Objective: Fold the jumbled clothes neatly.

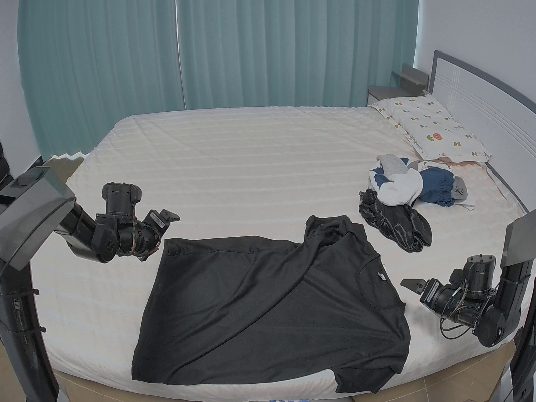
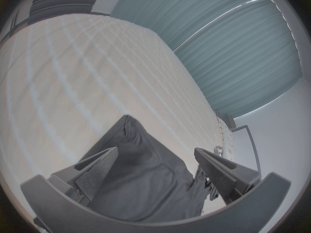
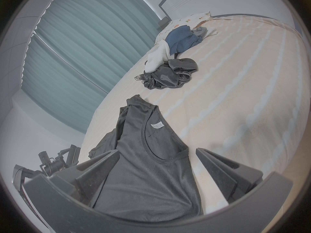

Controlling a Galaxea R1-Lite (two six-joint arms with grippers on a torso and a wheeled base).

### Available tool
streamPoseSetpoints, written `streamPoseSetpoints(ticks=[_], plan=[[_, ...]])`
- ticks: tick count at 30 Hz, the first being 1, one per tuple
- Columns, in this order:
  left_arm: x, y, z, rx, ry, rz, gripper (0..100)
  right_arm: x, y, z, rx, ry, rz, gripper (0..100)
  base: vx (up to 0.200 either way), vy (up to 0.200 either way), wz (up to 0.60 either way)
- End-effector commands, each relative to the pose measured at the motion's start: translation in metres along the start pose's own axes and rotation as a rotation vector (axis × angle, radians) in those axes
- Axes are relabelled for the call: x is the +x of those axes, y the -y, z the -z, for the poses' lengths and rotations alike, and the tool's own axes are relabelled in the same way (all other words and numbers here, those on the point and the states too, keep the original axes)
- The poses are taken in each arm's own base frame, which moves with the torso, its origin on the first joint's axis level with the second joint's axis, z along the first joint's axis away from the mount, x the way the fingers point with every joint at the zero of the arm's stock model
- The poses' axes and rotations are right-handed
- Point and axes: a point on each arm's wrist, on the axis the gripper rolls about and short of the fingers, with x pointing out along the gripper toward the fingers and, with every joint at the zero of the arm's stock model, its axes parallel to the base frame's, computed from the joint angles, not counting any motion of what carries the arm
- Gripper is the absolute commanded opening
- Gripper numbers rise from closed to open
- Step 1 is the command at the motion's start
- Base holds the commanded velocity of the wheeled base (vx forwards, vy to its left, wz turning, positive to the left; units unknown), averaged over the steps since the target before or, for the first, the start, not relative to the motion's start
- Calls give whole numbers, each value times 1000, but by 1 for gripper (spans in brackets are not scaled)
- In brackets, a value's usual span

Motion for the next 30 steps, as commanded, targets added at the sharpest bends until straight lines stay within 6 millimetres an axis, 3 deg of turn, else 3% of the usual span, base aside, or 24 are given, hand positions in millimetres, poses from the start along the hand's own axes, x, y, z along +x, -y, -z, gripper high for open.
streamPoseSetpoints(ticks=[1,8,30], plan=[[71,-31,-13,68,-5,-62,100,-3,2,3,1,-6,20,100,0,0,0],[97,-27,-19,75,-19,-71,100,-2,4,7,-7,16,18,100,0,0,0],[120,-29,-12,93,31,-97,100,-1,4,9,-10,10,19,100,0,0,0]])
